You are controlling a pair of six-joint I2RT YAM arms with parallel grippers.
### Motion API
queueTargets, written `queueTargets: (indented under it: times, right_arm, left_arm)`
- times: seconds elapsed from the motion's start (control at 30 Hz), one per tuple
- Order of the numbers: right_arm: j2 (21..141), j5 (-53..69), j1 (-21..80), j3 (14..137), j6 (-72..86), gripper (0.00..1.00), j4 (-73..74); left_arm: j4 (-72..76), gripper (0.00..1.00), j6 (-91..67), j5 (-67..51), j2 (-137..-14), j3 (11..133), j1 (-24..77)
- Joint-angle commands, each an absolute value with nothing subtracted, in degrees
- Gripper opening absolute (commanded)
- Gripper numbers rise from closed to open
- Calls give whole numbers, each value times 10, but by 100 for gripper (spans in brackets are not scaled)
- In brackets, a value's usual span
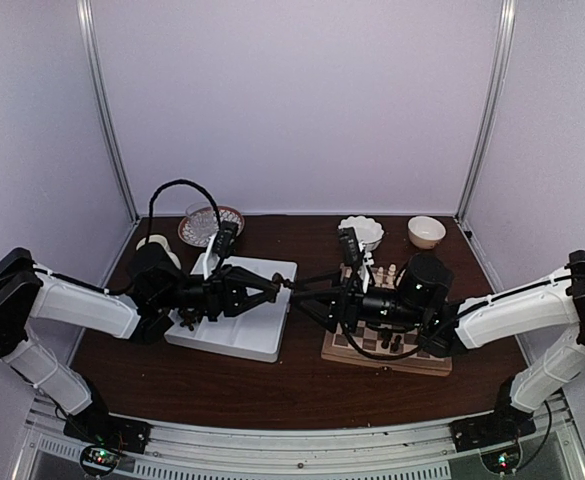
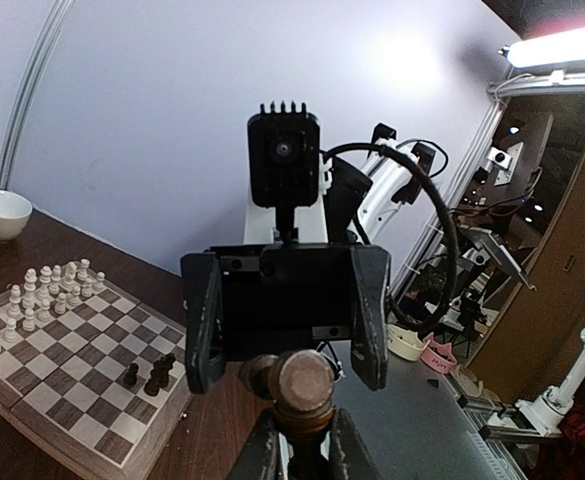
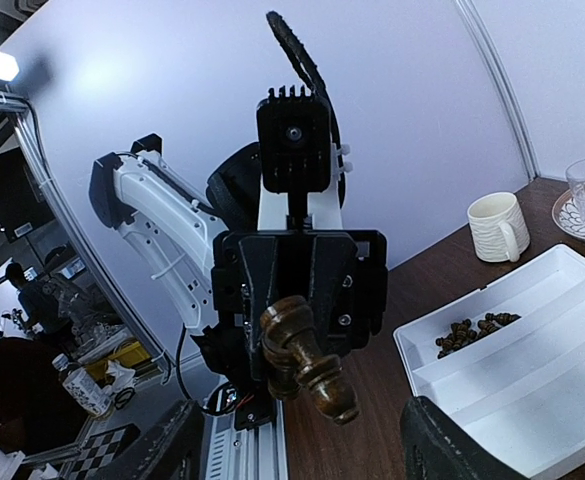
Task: Set up the chess pieces on the board
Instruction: Pass from the left arm to the right
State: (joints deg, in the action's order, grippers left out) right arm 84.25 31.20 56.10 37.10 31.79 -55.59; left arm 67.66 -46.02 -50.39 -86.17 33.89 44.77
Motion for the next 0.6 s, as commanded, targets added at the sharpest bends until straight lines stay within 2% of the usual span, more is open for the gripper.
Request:
queueTargets:
  times: [0.0,0.43,0.57]
  right_arm:
    - [846,331,558,387,331,70,-577]
    - [846,347,558,385,339,39,-599]
    - [843,344,558,385,338,36,-594]
  left_arm:
    - [706,11,-462,-522,-867,347,458]
    - [676,11,-439,-516,-866,349,462]
    - [672,11,-435,-514,-863,347,462]
